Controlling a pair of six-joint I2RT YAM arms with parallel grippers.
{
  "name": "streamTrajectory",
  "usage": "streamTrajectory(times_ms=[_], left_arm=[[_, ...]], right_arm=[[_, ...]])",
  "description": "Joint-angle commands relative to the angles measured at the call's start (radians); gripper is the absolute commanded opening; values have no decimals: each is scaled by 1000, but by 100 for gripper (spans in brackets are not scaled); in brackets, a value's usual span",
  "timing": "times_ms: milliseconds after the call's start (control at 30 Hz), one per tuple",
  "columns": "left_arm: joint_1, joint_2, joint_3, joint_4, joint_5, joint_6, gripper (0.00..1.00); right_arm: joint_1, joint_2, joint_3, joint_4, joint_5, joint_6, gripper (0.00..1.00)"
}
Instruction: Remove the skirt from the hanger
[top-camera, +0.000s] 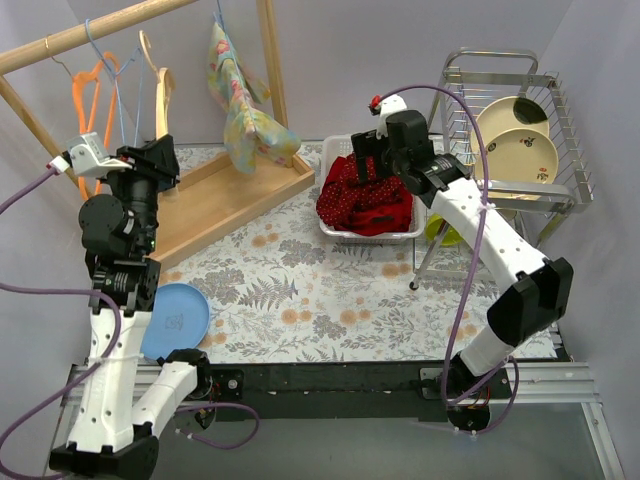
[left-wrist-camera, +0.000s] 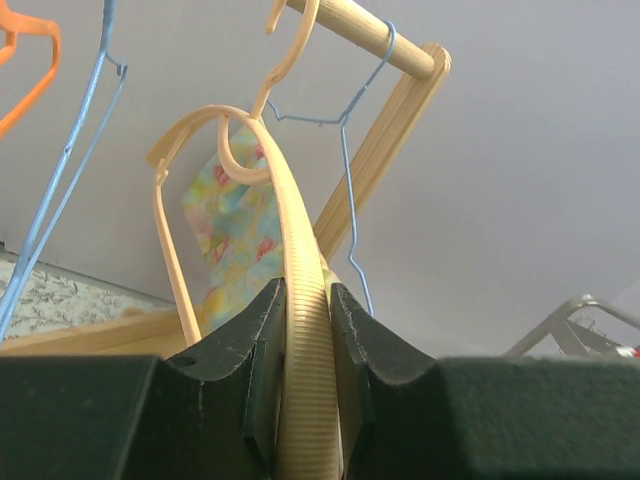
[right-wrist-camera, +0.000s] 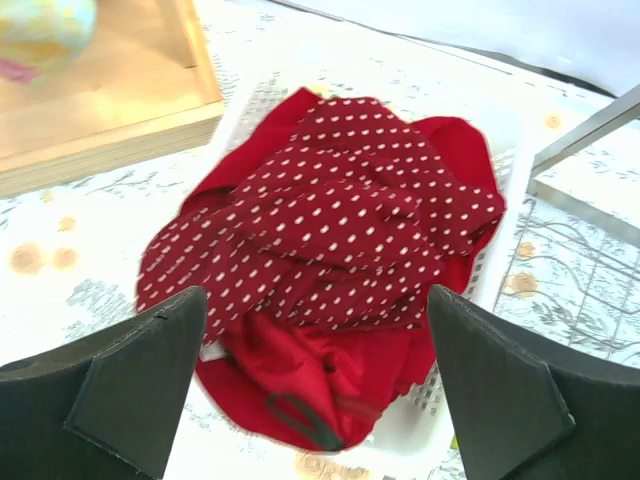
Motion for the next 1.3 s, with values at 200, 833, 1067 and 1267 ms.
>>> streamTrajectory(times_ms=[200, 833, 1067, 1267], left_arm=[[5, 91, 14, 318, -117, 42, 0], [6, 243, -42, 478, -200, 178, 0], [5, 263, 14, 377, -133, 188, 11], [5, 244, 73, 229, -38, 181, 80]], right_arm=[[1, -286, -298, 179, -189, 67, 98], [1, -682, -634, 305, -309, 132, 98], [1, -739, -640, 290, -319, 130, 98], [1, -785, -628, 261, -353, 147, 98]])
